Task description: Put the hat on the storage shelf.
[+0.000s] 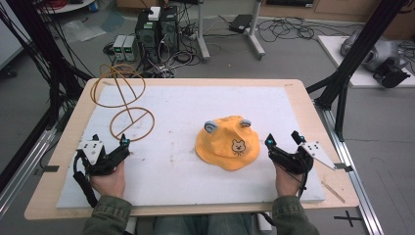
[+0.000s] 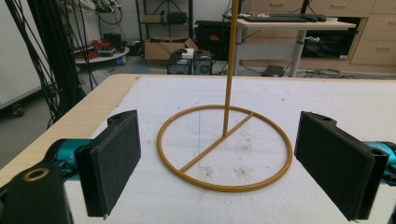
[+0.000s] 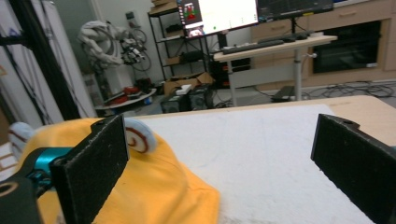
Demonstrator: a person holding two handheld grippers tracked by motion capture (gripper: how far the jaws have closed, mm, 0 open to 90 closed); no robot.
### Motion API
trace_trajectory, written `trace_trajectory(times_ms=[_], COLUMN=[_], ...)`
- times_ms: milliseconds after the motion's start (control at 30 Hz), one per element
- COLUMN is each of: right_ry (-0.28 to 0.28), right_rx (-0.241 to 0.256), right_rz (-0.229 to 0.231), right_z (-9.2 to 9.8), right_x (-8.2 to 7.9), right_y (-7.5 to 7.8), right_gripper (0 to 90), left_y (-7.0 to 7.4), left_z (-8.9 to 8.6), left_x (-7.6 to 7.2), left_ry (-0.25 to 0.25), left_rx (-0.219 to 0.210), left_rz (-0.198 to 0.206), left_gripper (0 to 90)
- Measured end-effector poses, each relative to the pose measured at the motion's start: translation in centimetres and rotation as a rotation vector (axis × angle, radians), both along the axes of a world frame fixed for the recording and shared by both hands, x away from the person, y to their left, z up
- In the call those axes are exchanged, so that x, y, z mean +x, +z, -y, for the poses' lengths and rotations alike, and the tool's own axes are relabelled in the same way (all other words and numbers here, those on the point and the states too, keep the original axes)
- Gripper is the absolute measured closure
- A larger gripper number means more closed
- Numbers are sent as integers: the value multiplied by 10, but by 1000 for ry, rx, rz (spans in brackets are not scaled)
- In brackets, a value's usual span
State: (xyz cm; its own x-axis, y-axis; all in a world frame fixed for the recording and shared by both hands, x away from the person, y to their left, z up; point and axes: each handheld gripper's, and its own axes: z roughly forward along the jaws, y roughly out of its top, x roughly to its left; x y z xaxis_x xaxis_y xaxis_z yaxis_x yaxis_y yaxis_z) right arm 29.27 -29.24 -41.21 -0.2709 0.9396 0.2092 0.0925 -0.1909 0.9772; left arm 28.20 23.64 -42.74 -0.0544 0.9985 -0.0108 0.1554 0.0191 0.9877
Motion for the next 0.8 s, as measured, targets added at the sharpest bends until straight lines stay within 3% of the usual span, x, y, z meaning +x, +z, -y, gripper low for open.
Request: trace_trajectory(times_ms=[200,500,633,667,800], right_ry=[85,205,266,286,286], right_rx=[-47,-179,-233,-248,-256], right_rz=[12,58,15,-18,-42], right_z=[-17,-58,-79,-86,-93], right_x=[4,6,12,14,17], right_y=[9,18,9,3,-2], right_gripper=[38,38,45,48,58], left_y=[-1,-3,-5,-6,-7], left_z=[1,1,1,1,1], left_x=[0,-1,0,0,0], left_ry=[-3,-10,-22,-23,-25], left_rx=[4,7,8,9,13], left_rz=[-3,-11,-22,-23,-27], left_gripper=[148,148,148,148,148])
